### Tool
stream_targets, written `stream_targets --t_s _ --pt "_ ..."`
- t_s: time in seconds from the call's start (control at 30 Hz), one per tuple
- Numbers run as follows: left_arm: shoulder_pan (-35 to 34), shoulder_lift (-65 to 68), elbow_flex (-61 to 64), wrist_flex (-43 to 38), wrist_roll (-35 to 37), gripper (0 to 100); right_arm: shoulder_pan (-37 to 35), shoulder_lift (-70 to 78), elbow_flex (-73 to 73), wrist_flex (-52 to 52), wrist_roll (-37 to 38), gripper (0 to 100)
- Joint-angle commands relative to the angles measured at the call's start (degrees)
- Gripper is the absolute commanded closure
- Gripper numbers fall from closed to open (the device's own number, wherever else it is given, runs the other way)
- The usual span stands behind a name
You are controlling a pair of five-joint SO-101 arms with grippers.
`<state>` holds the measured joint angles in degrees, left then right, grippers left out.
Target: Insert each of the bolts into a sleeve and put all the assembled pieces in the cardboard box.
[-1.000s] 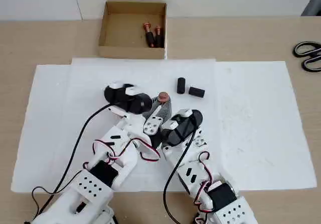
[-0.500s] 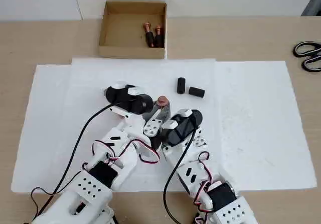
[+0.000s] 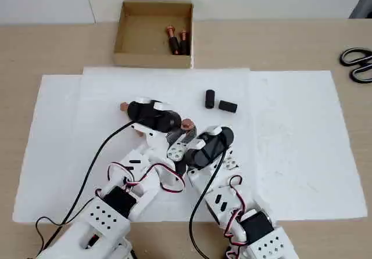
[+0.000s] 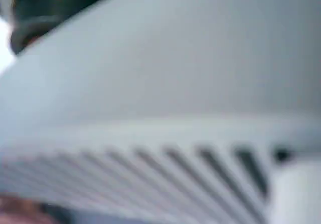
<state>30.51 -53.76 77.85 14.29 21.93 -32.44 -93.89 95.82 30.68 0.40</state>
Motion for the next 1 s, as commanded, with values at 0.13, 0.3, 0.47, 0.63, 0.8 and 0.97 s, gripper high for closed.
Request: stream_targets --t_s 0.13,0.3,0.47,0.63,0.8,0.97 --pt "-0.9 0.0 0.4 5.1 0.3 99 0.2 -1.5 -0.8 -0.2 -0.3 99.5" --pt "-1.0 -0.1 0.3 6.7 1.1 99 0.2 -1.5 -0.8 -0.2 -0.3 99.5" --pt "-0.8 -0.1 -0.6 6.8 2.6 99 0.2 -1.5 -0.7 -0.2 -0.3 99.5" --pt "-0.8 -0.1 -0.6 6.9 2.7 87 0.2 -1.5 -0.7 -0.2 -0.3 99.5" --pt "-0.5 -0.1 -0.6 6.9 2.7 82 0.2 -1.5 -0.6 -0.2 -0.3 99.5" --pt "-0.5 -0.1 -0.6 6.9 2.7 82 0.2 -1.5 -0.6 -0.2 -0.3 99.5"
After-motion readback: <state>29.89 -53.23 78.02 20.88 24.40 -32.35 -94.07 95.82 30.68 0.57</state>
